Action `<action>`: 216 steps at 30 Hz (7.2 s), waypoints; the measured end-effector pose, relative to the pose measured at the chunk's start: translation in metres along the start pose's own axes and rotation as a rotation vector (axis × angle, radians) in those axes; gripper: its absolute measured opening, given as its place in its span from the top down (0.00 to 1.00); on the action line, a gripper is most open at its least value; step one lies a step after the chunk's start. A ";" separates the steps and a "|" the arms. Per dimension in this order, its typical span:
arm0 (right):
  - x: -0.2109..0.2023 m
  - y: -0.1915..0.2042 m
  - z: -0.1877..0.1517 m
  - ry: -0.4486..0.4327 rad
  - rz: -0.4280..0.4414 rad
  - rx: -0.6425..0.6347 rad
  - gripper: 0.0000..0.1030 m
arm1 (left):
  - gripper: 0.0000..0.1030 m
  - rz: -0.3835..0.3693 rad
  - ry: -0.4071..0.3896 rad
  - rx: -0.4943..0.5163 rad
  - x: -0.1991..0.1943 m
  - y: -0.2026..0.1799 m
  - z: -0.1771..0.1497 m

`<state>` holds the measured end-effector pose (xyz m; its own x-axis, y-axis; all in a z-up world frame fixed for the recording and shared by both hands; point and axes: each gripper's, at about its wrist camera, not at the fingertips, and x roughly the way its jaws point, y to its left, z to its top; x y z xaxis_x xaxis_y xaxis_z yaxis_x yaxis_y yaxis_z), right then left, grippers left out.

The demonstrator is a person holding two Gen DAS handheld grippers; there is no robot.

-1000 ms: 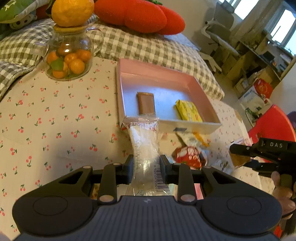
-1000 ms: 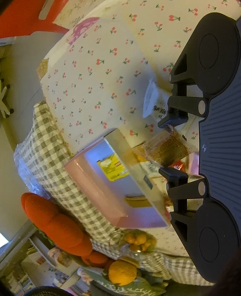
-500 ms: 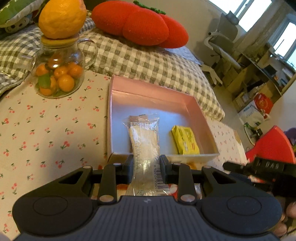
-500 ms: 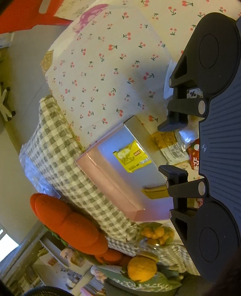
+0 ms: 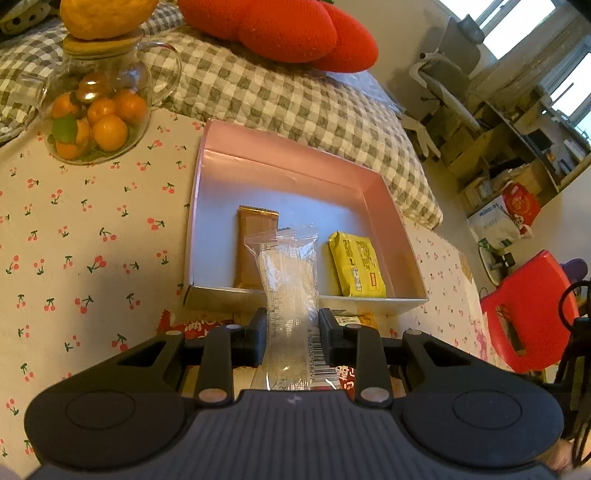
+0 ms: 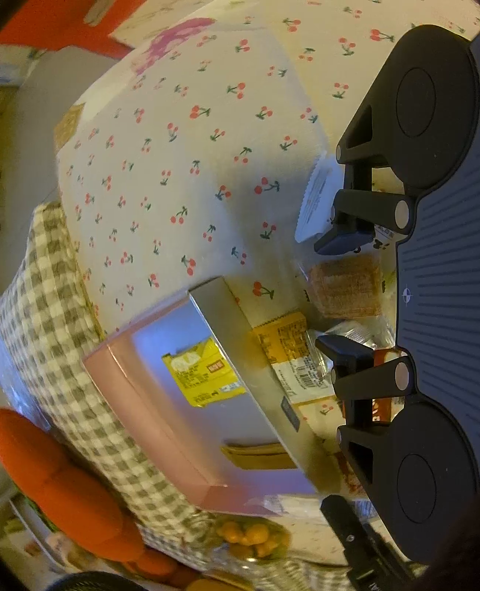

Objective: Organize snacks
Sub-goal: 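Carry both held snacks into the pink box and open both tools, then withdraw both tools from the box and move the left tool toward the orange cookie packet, then grasp the orange cookie packet with the left tool while the right tool grasps the pink wafer packet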

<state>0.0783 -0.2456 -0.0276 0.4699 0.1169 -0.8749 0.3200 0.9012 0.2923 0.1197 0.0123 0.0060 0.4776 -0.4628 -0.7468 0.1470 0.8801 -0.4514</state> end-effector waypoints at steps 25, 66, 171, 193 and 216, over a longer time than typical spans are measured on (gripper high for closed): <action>-0.040 0.004 0.027 -0.133 0.112 0.026 0.66 | 0.75 -0.003 -0.037 0.031 0.003 -0.005 0.018; 0.066 0.061 0.141 -0.191 0.148 -0.102 0.64 | 0.63 -0.050 -0.031 0.141 0.105 -0.003 0.075; -0.004 0.039 -0.152 -0.253 0.050 -0.610 0.00 | 0.01 0.262 -0.091 0.453 -0.047 0.080 -0.116; -0.011 0.039 -0.169 -0.384 0.124 -0.642 0.32 | 0.50 0.251 -0.159 0.423 -0.052 0.083 -0.115; -0.031 0.044 -0.153 -0.336 0.184 -0.565 0.70 | 0.59 0.221 -0.135 0.379 -0.058 0.072 -0.105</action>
<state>-0.0477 -0.1455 -0.0470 0.7346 0.2355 -0.6363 -0.2254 0.9693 0.0985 0.0115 0.0912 -0.0347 0.6381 -0.2637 -0.7233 0.3235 0.9444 -0.0589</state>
